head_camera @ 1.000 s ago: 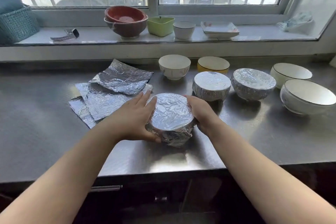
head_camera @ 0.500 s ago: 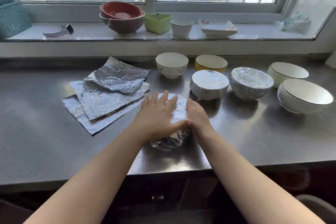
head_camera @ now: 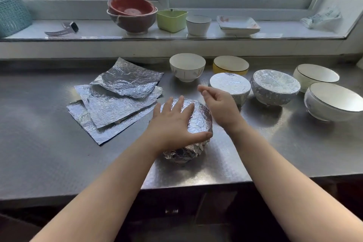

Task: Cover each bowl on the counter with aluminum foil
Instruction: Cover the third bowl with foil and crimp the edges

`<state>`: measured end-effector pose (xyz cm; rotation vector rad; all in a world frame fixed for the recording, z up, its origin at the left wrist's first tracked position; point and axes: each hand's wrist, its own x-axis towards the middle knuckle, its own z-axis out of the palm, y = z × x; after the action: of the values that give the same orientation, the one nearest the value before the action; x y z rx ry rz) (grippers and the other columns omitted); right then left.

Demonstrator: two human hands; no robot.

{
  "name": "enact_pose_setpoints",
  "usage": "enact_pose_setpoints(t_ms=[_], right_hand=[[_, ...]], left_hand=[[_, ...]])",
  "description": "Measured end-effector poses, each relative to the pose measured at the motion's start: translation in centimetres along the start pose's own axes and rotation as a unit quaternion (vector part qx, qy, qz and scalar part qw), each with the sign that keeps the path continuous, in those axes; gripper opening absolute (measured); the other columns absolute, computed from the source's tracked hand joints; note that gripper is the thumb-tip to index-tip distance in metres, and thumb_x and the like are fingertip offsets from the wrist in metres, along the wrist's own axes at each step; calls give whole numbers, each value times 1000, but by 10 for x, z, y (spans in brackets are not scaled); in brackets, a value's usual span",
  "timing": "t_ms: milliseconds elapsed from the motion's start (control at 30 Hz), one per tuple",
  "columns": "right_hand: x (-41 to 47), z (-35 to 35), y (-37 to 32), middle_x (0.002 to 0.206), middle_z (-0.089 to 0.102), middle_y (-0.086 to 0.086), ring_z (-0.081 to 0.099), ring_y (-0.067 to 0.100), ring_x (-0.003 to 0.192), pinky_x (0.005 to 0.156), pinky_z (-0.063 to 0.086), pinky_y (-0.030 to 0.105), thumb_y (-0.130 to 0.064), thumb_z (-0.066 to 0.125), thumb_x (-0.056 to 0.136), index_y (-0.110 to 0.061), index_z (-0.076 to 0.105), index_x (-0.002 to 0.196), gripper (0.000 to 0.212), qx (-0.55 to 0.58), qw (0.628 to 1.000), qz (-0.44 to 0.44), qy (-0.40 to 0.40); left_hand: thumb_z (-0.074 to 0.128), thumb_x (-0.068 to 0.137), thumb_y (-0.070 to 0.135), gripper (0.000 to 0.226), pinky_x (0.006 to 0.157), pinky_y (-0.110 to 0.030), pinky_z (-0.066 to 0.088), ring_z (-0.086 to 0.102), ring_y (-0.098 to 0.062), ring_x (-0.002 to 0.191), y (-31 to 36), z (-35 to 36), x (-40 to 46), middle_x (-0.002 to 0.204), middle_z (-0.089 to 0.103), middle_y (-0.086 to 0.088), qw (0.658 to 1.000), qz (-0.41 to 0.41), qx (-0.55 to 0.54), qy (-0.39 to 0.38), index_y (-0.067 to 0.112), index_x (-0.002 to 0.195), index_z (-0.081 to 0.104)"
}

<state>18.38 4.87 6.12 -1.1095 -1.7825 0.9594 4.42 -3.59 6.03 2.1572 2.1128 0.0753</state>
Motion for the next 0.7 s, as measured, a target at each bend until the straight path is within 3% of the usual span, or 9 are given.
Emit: enact_pose_setpoints(t_ms=[100, 400, 700], right_hand=[[1, 9, 2, 125, 66, 8, 59, 14, 118, 108, 43, 34, -6, 51, 98, -6, 63, 127, 31, -34, 996, 7, -77], [16, 1, -3, 122, 68, 3, 61, 9, 113, 106, 43, 26, -2, 48, 97, -10, 67, 123, 33, -109, 983, 24, -144], [25, -5, -13, 115, 70, 4, 63, 11, 101, 99, 48, 28, -1, 46, 97, -10, 66, 124, 35, -127, 970, 69, -197]], left_hand=[[28, 72, 92, 103, 119, -52, 1, -6, -24, 150, 0, -1, -2, 165, -2, -1, 1000, 3, 1, 2, 36, 155, 3], [29, 72, 92, 105, 119, -50, -1, -7, -24, 150, -2, 0, -1, 165, -4, 0, 1000, 16, 2, -1, 34, 155, 2], [11, 56, 95, 115, 120, -48, 0, -7, -21, 150, -4, 0, -2, 165, -4, 2, 1000, 22, 11, 3, 35, 155, 4]])
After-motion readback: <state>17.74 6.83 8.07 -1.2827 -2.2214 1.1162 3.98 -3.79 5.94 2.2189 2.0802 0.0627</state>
